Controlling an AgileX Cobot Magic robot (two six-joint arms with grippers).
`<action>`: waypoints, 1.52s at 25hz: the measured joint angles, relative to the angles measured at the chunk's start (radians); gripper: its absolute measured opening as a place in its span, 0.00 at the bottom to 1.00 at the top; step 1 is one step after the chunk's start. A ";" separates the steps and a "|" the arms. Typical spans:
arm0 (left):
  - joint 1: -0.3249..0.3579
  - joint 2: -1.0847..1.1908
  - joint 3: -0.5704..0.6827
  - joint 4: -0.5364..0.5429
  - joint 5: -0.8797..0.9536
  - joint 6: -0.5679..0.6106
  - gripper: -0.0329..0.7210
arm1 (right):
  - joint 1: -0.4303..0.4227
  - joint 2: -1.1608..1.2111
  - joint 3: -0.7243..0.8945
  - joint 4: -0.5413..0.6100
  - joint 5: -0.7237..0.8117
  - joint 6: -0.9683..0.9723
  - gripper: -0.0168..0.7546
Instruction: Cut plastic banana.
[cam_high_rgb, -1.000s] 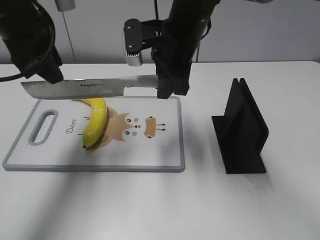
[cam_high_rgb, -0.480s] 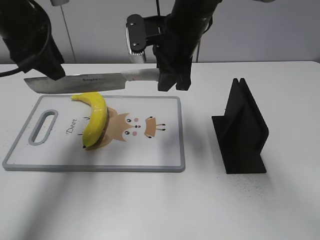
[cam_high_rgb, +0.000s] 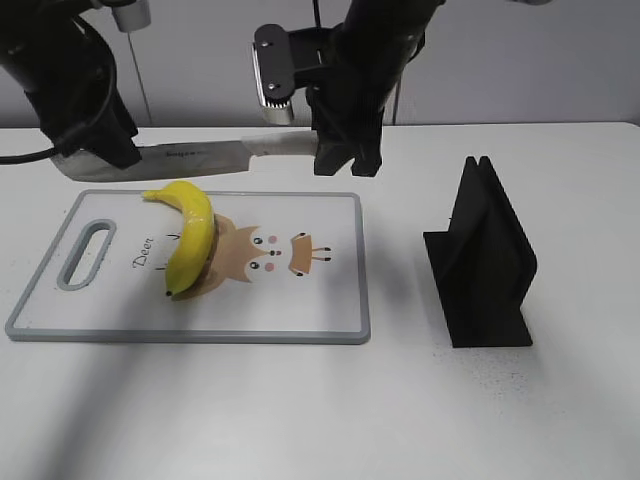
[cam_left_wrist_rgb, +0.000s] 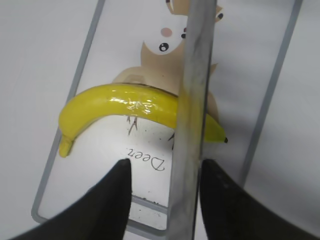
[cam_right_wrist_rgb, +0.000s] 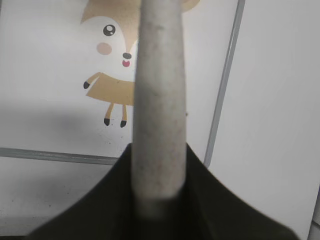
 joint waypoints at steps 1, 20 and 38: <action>0.000 0.000 0.000 0.005 -0.006 0.000 0.63 | 0.000 0.000 0.000 0.009 -0.001 -0.001 0.25; 0.001 0.000 0.083 0.052 -0.121 -0.004 0.38 | -0.001 0.058 -0.051 0.060 0.016 0.001 0.25; -0.001 0.025 0.086 0.057 -0.146 0.013 0.07 | -0.003 0.069 -0.052 0.049 -0.005 0.012 0.25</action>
